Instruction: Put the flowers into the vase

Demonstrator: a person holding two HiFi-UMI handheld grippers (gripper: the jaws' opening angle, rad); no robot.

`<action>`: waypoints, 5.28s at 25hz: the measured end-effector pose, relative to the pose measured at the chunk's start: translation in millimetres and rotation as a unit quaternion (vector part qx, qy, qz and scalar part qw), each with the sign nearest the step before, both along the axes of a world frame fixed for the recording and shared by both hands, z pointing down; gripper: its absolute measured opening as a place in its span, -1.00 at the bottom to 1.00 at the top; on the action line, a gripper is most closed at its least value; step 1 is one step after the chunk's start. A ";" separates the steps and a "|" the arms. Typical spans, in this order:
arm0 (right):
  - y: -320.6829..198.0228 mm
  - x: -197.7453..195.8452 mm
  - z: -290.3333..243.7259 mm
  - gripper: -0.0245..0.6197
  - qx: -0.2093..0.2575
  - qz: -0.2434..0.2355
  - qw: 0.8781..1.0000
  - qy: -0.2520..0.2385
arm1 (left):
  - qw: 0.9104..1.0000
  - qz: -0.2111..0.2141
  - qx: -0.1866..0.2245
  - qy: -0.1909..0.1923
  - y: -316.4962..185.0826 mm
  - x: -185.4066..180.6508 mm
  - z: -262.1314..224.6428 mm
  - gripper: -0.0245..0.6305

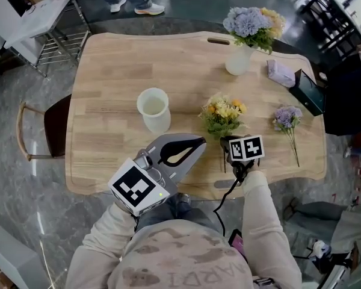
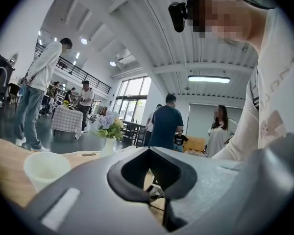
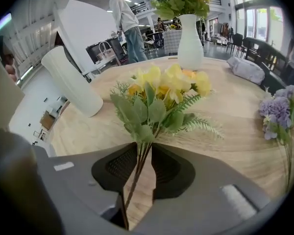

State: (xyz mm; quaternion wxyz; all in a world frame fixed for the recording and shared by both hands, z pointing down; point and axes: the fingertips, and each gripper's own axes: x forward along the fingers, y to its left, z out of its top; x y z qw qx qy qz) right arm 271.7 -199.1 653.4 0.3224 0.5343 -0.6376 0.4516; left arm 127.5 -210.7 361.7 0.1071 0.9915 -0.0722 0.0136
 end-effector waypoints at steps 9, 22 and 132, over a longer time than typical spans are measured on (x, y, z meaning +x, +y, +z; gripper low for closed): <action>-14.8 -0.1 17.8 -0.56 -0.042 -0.007 0.999 0.023 | 1.000 -0.011 -0.001 -0.003 -7.9 -4.9 5.0 -0.92; -23.4 -4.5 -1.3 -0.76 -0.006 0.024 1.000 0.001 | 1.000 -0.024 -0.016 -0.011 -2.5 -7.2 4.0 -0.92; 76.1 -172.0 -339.0 -0.54 0.513 -0.182 0.825 -0.149 | 0.990 -0.122 0.078 0.003 99.7 -53.5 -55.1 -0.92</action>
